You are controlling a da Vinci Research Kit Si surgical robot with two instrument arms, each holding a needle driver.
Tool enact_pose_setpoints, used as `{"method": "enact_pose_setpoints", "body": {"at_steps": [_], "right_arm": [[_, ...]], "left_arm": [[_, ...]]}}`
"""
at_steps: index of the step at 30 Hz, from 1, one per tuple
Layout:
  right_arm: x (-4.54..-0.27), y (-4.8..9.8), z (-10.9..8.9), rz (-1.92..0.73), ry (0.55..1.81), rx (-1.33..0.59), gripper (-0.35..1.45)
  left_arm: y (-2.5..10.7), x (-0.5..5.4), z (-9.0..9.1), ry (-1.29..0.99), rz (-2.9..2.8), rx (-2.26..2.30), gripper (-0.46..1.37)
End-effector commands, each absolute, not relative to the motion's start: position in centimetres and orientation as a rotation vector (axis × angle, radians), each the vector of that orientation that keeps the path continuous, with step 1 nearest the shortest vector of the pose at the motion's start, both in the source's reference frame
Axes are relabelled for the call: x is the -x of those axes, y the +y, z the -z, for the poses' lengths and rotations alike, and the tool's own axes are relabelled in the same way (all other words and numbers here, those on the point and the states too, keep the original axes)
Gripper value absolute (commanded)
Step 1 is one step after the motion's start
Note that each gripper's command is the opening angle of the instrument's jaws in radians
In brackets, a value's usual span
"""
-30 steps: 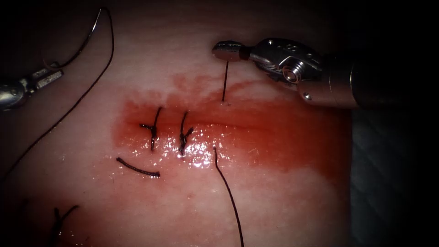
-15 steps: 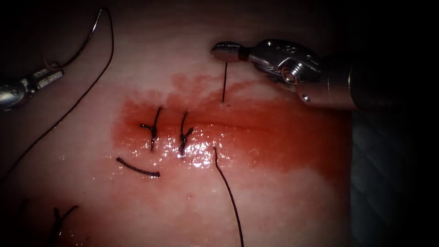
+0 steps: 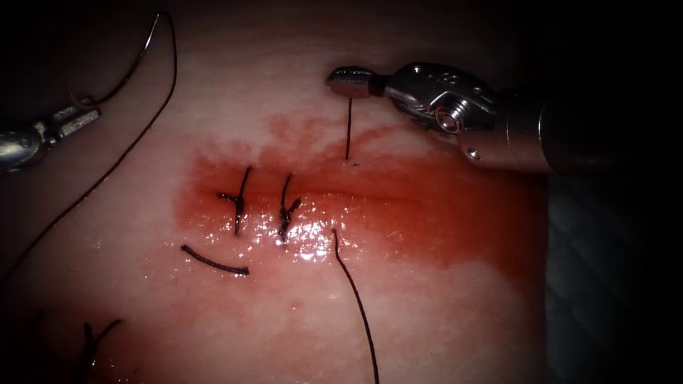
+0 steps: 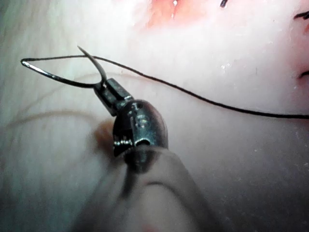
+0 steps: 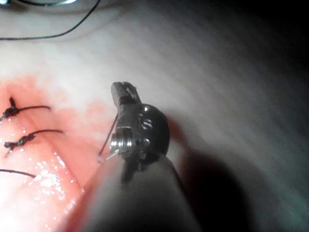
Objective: Wound Closure
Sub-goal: Adjust the short suture end with the right tool, then set the needle down with the left
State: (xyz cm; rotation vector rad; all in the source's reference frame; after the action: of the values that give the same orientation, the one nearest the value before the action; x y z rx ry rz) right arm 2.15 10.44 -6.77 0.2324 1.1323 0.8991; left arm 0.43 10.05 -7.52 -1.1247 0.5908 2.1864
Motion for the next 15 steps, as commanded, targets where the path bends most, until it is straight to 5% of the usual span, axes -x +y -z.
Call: {"method": "enact_pose_setpoints", "body": {"at_steps": [1,5,15], "right_arm": [[-2.14,10.44,6.77,-0.892,1.13,-0.209,0.86],[-2.13,10.47,6.79,-0.885,1.123,-0.167,1.2],[-2.07,10.48,6.84,-0.896,1.117,-0.146,1.31]], "left_arm": [[10.05,-0.43,7.52,0.587,-2.188,1.127,-0.35],[10.04,-0.43,7.52,0.588,-2.188,1.126,-0.35],[10.05,-0.42,7.52,0.592,-2.193,1.125,-0.35]]}}
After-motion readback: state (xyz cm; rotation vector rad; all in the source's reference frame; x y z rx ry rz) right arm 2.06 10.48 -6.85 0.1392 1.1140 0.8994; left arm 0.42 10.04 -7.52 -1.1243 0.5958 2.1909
